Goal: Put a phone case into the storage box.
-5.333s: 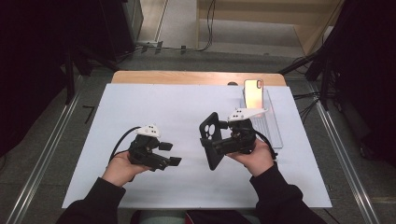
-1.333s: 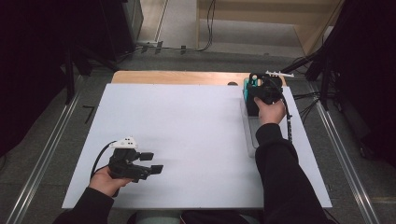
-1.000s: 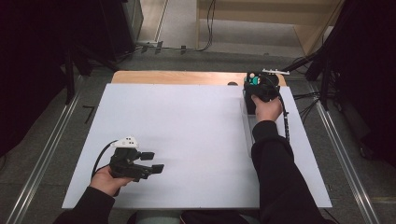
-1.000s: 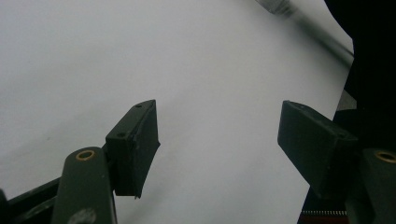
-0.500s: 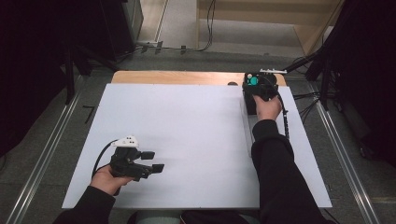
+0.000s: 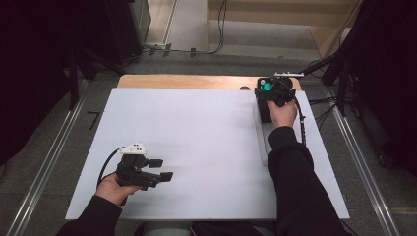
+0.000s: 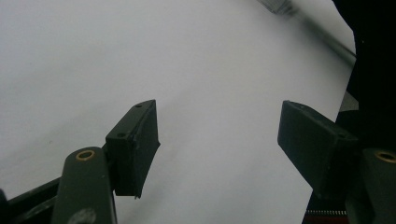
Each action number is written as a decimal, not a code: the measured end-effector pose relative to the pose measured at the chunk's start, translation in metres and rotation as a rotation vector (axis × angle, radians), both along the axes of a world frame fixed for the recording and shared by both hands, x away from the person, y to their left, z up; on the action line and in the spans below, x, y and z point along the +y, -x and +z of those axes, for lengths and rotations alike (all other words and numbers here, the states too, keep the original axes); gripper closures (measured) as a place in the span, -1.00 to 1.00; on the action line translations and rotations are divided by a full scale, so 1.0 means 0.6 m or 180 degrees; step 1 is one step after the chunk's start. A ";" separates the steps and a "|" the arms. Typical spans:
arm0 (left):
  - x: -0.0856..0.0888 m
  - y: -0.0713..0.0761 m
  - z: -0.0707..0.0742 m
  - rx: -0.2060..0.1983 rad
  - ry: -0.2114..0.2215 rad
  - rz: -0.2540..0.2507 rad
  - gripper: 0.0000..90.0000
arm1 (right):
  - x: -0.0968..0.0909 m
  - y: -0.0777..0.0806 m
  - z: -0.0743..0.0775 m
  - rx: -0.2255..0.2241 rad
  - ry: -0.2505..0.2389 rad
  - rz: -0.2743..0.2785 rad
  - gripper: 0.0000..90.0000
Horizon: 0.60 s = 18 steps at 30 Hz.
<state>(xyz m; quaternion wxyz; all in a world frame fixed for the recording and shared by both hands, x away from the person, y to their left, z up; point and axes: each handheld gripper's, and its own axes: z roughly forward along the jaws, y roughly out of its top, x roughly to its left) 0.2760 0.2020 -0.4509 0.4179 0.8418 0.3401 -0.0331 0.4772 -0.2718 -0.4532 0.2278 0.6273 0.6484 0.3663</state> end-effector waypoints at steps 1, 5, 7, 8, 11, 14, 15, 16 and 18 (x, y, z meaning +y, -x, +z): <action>0.000 0.000 0.000 -0.0001 0.0003 -0.0003 -0.35 | -0.001 0.003 0.004 -0.0001 0.0028 0.0024 -1.00; -0.002 0.001 0.002 0.0001 0.0004 -0.0015 -0.35 | -0.002 0.018 0.026 -0.0004 0.0037 0.0045 -1.00; -0.002 0.001 0.002 -0.0001 0.0006 -0.0029 -0.35 | -0.001 0.028 0.040 -0.0012 0.0004 0.0086 -1.00; -0.002 0.001 0.002 0.0001 0.0005 -0.0031 -0.35 | 0.001 0.034 0.046 0.0007 0.0007 0.0122 -1.00; -0.001 0.001 0.003 0.0008 0.0013 -0.0018 -0.35 | 0.008 0.051 0.062 0.0031 -0.0010 0.0279 -1.00; -0.001 0.001 0.004 -0.0004 0.0014 -0.0015 -0.35 | 0.014 0.072 0.072 0.0030 -0.0172 0.0568 -0.94; -0.001 0.000 0.004 -0.0005 0.0014 -0.0016 -0.35 | 0.017 0.079 0.074 0.0024 -0.0196 0.0621 -0.88; -0.001 0.000 0.004 -0.0008 0.0008 -0.0014 -0.35 | 0.021 0.086 0.076 0.0031 -0.0187 0.0653 -0.88; -0.002 -0.001 0.004 -0.0003 0.0007 -0.0007 -0.35 | 0.028 0.099 0.077 0.0047 -0.0193 0.0761 -0.88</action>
